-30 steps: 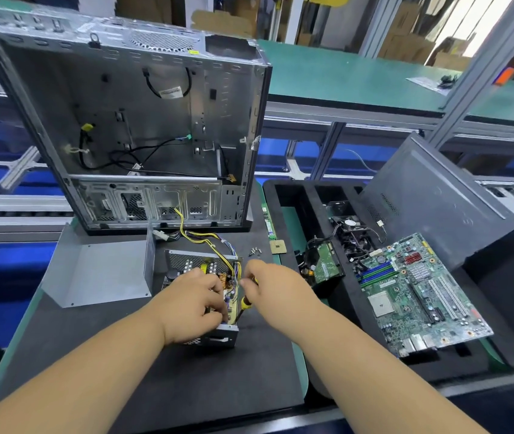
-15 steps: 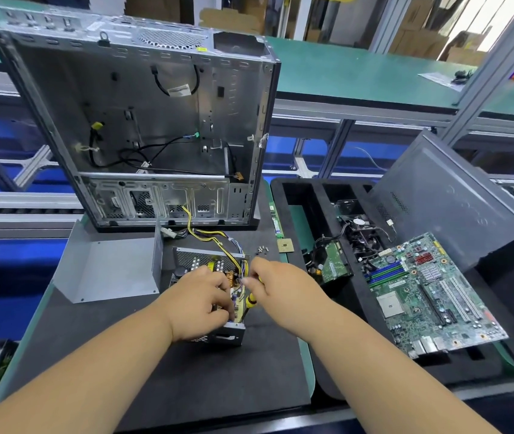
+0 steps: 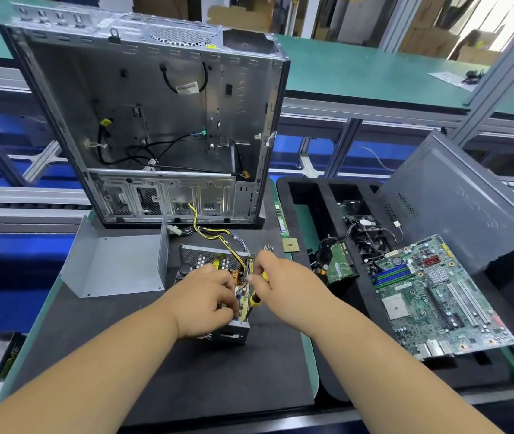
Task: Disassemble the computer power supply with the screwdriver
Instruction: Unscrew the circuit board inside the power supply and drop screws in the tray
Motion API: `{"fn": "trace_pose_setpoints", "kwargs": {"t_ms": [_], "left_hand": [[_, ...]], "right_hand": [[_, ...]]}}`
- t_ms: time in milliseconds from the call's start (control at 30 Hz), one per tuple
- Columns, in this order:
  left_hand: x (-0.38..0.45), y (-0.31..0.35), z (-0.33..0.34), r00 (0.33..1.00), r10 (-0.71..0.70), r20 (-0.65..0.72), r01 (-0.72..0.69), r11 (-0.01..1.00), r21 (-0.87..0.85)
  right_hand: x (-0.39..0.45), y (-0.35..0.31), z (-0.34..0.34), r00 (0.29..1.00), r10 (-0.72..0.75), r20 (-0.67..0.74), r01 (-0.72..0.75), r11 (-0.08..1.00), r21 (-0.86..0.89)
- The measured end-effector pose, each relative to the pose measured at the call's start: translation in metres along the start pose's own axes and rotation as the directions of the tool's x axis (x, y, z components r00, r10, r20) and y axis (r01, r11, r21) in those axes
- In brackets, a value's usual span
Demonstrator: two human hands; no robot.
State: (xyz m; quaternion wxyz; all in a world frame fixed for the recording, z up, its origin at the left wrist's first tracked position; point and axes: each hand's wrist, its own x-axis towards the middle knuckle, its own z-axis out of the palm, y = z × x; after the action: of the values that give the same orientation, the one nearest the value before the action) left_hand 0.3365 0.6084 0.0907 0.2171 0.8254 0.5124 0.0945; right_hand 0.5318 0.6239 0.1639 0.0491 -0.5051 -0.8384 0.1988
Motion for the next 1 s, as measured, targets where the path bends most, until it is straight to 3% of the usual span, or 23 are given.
{"fn": "trace_pose_setpoints", "kwargs": {"t_ms": [233,433,800,1000], "left_hand": [[0.0003,0.0014,-0.0007,1.0,-0.011,0.012,0.01,1.0,0.01],[0.0006,0.0008,0.0,1.0,-0.017,0.007,0.017,1.0,0.0],[0.0011,-0.0001,0.0008,0.999,-0.025,0.021,0.025,1.0,-0.002],[0.001,-0.0002,0.0017,0.999,-0.03,0.013,0.03,1.0,0.001]], "right_hand": [[-0.0005,-0.0027,-0.002,1.0,0.024,0.006,-0.024,0.991,0.129],[0.0005,0.0014,0.0015,0.999,0.003,-0.033,-0.006,0.996,-0.093],[0.0,-0.0009,-0.0005,1.0,0.005,0.012,-0.006,0.994,0.105],[-0.0015,0.0037,-0.0008,1.0,-0.006,-0.016,0.005,0.999,-0.038]]}}
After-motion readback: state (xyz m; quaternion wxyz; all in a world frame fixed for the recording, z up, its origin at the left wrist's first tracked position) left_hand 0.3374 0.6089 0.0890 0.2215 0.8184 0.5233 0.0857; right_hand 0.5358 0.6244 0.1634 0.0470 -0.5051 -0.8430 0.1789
